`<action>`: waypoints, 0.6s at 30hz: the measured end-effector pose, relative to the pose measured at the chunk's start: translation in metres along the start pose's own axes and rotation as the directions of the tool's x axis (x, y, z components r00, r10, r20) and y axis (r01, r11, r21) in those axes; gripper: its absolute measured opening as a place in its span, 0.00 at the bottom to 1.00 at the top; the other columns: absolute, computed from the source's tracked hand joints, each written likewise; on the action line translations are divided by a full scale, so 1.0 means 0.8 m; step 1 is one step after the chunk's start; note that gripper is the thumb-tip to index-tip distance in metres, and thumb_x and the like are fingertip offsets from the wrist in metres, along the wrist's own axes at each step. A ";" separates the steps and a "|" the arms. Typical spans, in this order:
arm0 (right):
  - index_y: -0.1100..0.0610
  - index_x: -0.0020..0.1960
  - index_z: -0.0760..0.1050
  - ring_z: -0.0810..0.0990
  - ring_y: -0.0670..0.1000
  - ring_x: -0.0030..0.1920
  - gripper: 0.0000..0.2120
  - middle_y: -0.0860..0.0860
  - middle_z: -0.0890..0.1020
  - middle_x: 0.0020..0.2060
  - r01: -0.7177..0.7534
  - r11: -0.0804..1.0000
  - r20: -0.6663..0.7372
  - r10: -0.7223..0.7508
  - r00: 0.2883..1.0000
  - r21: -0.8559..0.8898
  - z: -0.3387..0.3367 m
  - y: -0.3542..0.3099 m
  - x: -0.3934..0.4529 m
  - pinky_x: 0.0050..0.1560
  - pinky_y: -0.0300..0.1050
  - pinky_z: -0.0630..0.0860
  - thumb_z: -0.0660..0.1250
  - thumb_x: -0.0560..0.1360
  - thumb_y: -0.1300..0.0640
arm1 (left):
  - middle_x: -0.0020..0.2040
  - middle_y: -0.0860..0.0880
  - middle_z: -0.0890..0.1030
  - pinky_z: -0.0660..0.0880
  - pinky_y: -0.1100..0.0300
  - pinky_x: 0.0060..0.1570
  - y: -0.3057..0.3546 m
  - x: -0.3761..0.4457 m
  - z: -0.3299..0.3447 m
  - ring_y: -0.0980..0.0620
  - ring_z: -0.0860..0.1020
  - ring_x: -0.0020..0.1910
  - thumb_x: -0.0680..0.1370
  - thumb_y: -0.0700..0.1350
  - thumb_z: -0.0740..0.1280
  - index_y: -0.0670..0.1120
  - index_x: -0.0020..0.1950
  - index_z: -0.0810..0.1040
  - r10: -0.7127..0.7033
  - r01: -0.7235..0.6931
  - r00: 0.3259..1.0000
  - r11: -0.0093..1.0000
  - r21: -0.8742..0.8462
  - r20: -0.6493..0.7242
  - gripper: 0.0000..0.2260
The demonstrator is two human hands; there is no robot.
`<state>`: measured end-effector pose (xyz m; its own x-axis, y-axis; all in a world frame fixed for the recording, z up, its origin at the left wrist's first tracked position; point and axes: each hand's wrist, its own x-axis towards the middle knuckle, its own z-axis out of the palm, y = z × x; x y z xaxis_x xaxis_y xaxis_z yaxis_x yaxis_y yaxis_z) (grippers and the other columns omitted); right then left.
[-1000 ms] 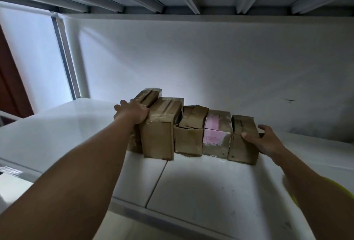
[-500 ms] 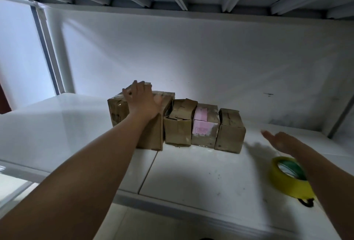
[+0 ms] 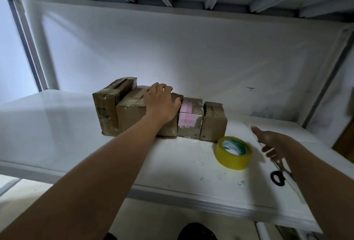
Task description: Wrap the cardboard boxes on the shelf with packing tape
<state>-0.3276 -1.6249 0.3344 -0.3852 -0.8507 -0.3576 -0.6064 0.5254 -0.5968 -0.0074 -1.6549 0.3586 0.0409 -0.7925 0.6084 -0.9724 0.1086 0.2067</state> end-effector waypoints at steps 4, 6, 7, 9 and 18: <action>0.66 0.70 0.66 0.67 0.62 0.69 0.35 0.62 0.69 0.70 -0.045 0.953 -0.089 0.019 0.996 -0.301 -0.009 0.035 0.000 0.67 0.52 0.62 0.50 0.79 0.37 | 0.66 0.45 0.71 0.57 0.48 0.67 0.005 -0.005 -0.006 0.45 0.62 0.70 0.78 0.55 0.59 0.46 0.67 0.71 0.016 -0.016 1.000 0.999 -0.029 0.005 0.21; 0.63 0.64 0.73 0.76 0.57 0.58 0.31 0.59 0.78 0.58 -0.089 0.875 -0.084 0.056 0.995 -0.476 -0.003 0.061 -0.001 0.57 0.46 0.70 0.56 0.78 0.37 | 0.66 0.45 0.72 0.58 0.48 0.67 0.005 -0.008 -0.006 0.45 0.64 0.68 0.78 0.55 0.59 0.47 0.67 0.71 0.022 -0.022 1.000 1.000 0.009 0.019 0.21; 0.61 0.61 0.74 0.78 0.54 0.51 0.27 0.56 0.79 0.52 -0.089 0.834 -0.050 0.074 0.996 -0.545 0.001 0.070 -0.002 0.52 0.43 0.72 0.58 0.78 0.38 | 0.66 0.45 0.72 0.58 0.48 0.67 0.005 -0.009 -0.006 0.45 0.64 0.68 0.78 0.55 0.58 0.47 0.67 0.71 0.020 -0.021 0.999 0.999 0.029 0.029 0.21; 0.56 0.66 0.71 0.76 0.52 0.53 0.22 0.53 0.76 0.60 -0.063 0.801 -0.008 0.072 0.997 -0.595 0.007 0.081 0.003 0.55 0.43 0.74 0.61 0.78 0.44 | 0.66 0.45 0.71 0.58 0.48 0.67 0.005 -0.014 -0.003 0.45 0.65 0.67 0.78 0.54 0.58 0.47 0.67 0.70 0.005 -0.009 0.998 0.998 0.056 0.070 0.21; 0.59 0.43 0.70 0.73 0.49 0.36 0.22 0.51 0.73 0.34 0.087 0.827 -0.129 -0.189 0.973 -0.555 0.030 0.040 -0.007 0.37 0.41 0.68 0.72 0.69 0.42 | 0.66 0.43 0.69 0.57 0.46 0.69 0.009 -0.025 -0.004 0.43 0.63 0.68 0.78 0.51 0.59 0.44 0.68 0.68 0.021 -0.022 0.994 1.000 0.009 0.104 0.20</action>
<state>-0.3281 -1.6036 0.3007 -0.3502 -0.9258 -0.1423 -0.9212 0.3679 -0.1264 -0.0145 -1.6362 0.3502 -0.0036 -0.8485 0.5292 -0.9750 0.1204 0.1865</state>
